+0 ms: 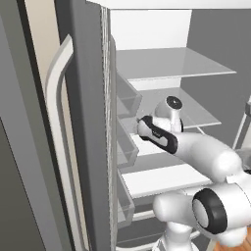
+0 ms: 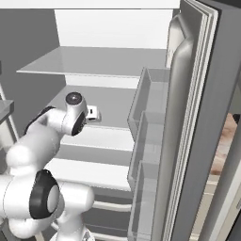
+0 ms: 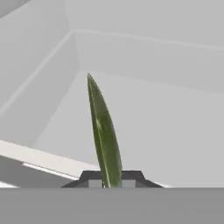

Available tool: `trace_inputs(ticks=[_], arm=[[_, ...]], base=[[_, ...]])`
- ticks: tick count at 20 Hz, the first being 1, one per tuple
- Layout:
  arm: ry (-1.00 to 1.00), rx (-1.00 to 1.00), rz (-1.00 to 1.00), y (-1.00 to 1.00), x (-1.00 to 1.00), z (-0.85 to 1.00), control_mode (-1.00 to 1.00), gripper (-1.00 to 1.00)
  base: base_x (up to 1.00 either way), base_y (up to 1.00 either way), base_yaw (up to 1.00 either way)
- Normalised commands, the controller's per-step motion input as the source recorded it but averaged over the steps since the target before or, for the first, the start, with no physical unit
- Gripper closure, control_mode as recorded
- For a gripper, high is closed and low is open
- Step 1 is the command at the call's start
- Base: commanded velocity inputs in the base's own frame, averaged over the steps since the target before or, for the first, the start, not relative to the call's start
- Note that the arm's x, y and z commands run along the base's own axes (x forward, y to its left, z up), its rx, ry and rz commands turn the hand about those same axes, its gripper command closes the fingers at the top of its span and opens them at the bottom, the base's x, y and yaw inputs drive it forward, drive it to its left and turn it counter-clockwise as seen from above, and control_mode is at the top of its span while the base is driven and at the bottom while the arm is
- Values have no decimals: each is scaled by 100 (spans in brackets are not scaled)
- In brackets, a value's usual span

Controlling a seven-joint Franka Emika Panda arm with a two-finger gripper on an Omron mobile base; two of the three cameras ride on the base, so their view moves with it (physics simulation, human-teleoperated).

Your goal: Grab the lemon wedge and onion from the fridge, place them in the blender, close the lid, and turn on the blender to create a marinade.

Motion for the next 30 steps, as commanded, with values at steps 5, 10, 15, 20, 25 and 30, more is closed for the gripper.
trace_inputs(ticks=[5, 10, 15, 20, 25, 30], arm=[[-13, 1, -6, -24, -100, 38, -100, 100], [-9, 0, -15, -24, -100, 60, -100, 100], [-3, 0, -20, -9, -98, 84, -100, 100], [0, 1, -15, -13, -94, 99, -100, 100], [5, 7, -1, -42, -89, 85, -100, 100], [9, 7, 0, -27, -45, 7, -100, 100]], base=[[0, 0, 0], [0, 0, 0], [0, 0, 0], [0, 0, 0], [0, 0, 0], [0, 0, 0]])
